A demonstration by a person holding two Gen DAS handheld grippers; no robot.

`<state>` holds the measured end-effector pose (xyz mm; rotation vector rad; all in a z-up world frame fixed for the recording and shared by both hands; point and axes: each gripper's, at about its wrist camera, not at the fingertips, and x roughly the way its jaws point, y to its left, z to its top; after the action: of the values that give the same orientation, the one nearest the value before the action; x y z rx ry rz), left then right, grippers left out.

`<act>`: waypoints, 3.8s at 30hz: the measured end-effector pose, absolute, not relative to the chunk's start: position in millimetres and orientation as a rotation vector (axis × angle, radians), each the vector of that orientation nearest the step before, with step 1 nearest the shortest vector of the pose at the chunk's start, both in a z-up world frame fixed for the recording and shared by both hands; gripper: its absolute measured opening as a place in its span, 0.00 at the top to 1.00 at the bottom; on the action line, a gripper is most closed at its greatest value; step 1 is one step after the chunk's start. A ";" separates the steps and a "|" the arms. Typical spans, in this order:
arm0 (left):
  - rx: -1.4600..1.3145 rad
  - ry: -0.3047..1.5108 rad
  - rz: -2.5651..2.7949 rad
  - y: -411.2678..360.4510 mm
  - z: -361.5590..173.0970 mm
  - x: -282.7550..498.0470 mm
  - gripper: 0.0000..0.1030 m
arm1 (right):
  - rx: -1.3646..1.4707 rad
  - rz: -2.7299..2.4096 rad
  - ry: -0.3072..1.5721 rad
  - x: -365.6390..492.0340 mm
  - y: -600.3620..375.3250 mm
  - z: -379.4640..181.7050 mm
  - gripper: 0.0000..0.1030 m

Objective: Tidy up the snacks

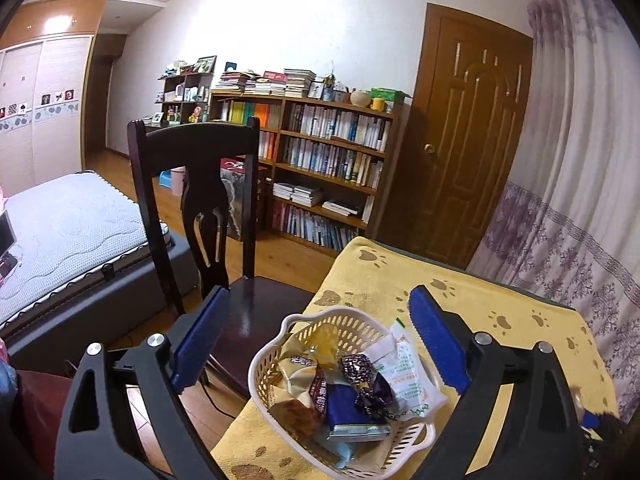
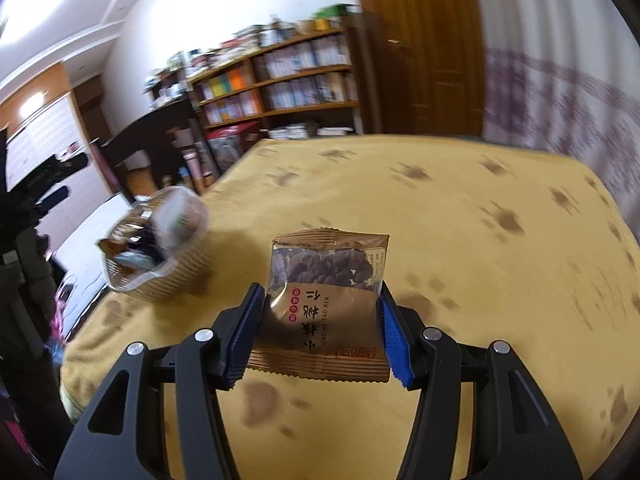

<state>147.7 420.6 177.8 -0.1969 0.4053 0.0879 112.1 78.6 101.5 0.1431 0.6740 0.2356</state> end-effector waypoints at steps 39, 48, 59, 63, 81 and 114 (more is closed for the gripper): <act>-0.270 0.350 0.119 452.5 194.0 136.7 0.03 | 0.078 0.492 0.727 202.0 242.9 127.5 0.39; -0.224 0.355 0.153 444.7 194.7 135.7 0.03 | 0.058 0.461 0.694 172.3 227.7 123.5 0.27; -0.067 0.342 0.167 408.8 196.2 126.4 0.03 | 0.037 0.454 0.651 137.6 212.9 125.0 0.23; -0.028 0.343 0.157 395.2 196.4 122.0 0.03 | 0.040 0.449 0.634 129.9 208.6 126.8 0.19; 0.113 0.358 0.176 381.3 177.1 74.6 0.03 | 0.001 0.469 0.574 92.2 203.1 133.3 0.12; 0.149 0.423 0.257 402.7 130.7 55.1 0.03 | -0.215 0.394 0.591 71.7 245.8 110.6 0.05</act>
<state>55.1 402.7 130.7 0.1489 0.4230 0.2572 71.7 245.8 110.6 -0.2148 0.5907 0.3939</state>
